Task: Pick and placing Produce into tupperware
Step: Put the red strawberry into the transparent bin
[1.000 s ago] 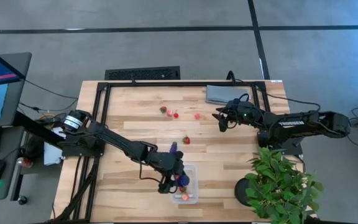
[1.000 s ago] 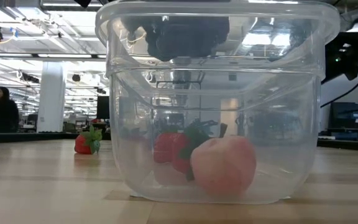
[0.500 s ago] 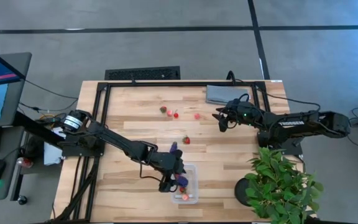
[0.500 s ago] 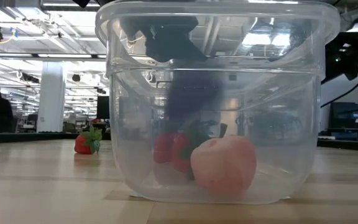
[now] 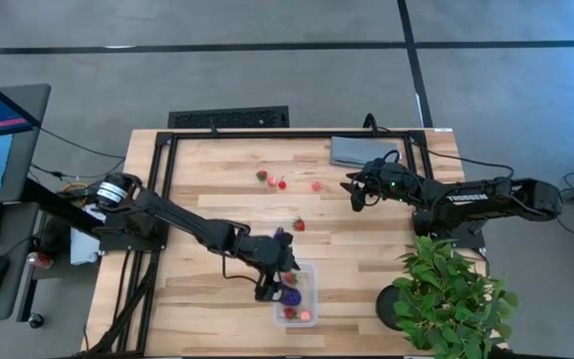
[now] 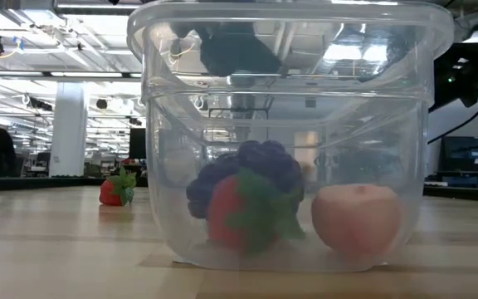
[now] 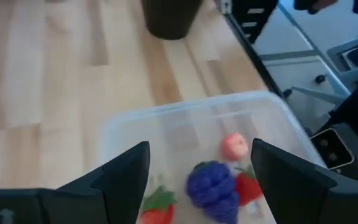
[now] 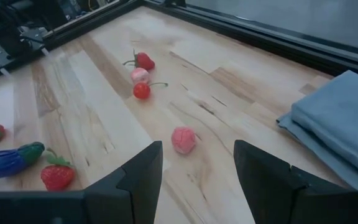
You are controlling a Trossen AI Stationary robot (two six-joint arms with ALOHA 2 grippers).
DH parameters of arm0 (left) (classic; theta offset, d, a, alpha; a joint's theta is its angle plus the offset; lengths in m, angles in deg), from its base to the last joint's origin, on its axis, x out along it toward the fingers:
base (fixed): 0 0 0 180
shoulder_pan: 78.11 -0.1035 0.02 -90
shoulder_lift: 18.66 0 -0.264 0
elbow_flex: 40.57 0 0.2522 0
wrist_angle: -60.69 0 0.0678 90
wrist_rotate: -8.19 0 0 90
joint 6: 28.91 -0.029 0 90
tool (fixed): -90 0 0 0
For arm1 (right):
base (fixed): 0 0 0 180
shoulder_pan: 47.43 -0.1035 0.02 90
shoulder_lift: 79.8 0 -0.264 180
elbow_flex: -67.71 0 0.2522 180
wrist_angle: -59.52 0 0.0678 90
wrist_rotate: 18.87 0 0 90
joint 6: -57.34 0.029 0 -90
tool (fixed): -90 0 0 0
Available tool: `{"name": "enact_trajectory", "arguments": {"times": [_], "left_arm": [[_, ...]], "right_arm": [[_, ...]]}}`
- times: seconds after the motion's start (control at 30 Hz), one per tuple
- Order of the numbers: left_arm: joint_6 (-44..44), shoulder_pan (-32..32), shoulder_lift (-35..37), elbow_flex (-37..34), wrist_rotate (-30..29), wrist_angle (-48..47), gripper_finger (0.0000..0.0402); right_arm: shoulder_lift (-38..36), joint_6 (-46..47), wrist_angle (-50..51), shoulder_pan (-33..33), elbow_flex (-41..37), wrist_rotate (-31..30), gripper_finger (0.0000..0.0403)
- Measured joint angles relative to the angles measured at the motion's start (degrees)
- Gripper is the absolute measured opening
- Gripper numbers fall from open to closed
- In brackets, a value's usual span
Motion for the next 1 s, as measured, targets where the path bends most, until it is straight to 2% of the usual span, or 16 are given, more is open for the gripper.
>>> {"name": "enact_trajectory", "arguments": {"times": [0.1,0.33,0.57,0.77,1.0], "left_arm": [[-0.8,-1.6,2.5,0.0,-0.1,-5.0,0.0268],[-1.2,-4.8,7.5,0.0,-1.3,-25.4,0.0267],[-1.0,-5.2,9.1,0.0,-3.8,-35.9,0.0267],[1.1,-5.2,9.3,-2.4,-4.0,-39.5,0.0267],[5.2,-5.2,12.0,-9.4,-3.8,-36.7,0.0267]], "right_arm": [[0.0,0.0,0.0,0.0,0.0,0.0,0.022],[0.0,0.0,0.0,0.0,0.0,0.2,0.022],[0.0,0.0,0.0,0.0,0.0,0.2,0.022],[0.0,0.0,0.0,0.0,0.0,0.3,0.0221],[0.0,0.0,-0.4,0.0,0.0,0.8,0.0221]]}}
